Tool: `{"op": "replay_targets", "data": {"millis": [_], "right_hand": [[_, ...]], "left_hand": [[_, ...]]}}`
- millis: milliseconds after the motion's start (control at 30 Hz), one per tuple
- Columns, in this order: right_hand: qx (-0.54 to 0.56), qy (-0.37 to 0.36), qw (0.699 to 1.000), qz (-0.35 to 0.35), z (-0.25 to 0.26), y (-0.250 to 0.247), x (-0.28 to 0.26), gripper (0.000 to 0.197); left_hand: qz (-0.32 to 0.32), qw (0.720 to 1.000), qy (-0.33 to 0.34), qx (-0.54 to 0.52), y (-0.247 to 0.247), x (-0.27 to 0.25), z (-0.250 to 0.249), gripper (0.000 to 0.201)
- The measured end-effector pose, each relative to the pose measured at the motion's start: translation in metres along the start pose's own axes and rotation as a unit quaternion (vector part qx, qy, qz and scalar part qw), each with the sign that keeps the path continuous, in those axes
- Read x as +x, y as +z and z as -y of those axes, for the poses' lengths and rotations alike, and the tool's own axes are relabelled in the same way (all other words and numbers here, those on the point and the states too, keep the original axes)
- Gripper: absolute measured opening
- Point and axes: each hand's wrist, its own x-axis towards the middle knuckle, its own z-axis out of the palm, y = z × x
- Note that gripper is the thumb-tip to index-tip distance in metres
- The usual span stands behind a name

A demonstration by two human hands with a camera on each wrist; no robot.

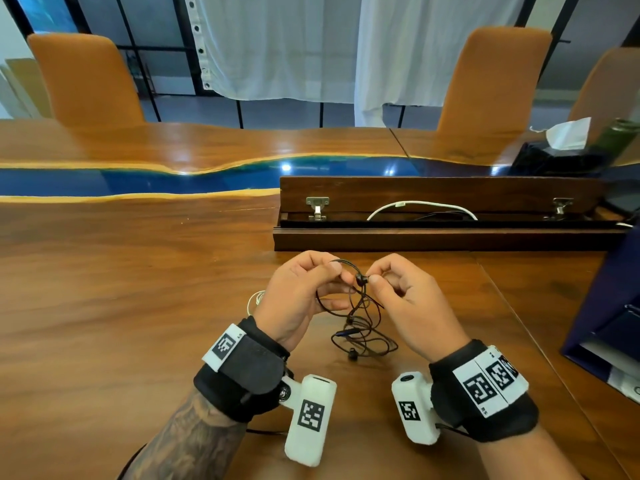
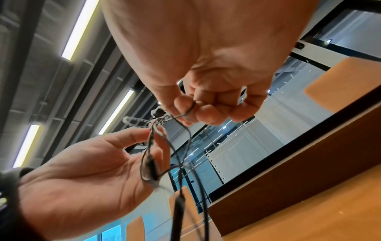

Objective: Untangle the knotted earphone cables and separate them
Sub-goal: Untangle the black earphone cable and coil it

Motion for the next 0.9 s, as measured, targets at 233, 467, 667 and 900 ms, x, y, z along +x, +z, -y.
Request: {"op": "replay_targets", "data": {"millis": [233,467,667,900], "right_hand": [[0.153,-0.013,0.988,-0.016,0.004,-0.001,0.001,0.010],[0.248,-0.043,0.967,0.046,0.000,-0.016,0.000,0.030],[0.008,-0.014,1.000,0.018,0.005,0.003,0.003,0.012],[0.021,-0.004,0.999,-0.046,0.009,0.000,0.010,0.010]], "left_hand": [[-0.064,0.994,-0.017,0.086,-0.004,0.008,0.011,0.010],[-0.114,0.993,-0.013,0.038,-0.015,0.010,0.004,0.009],[-0.039,0.977,0.069,0.199,0.006,0.002,-0.011,0.009],[-0.050,0.887,0.173,0.426,0.008,0.000,-0.010,0.006]]}}
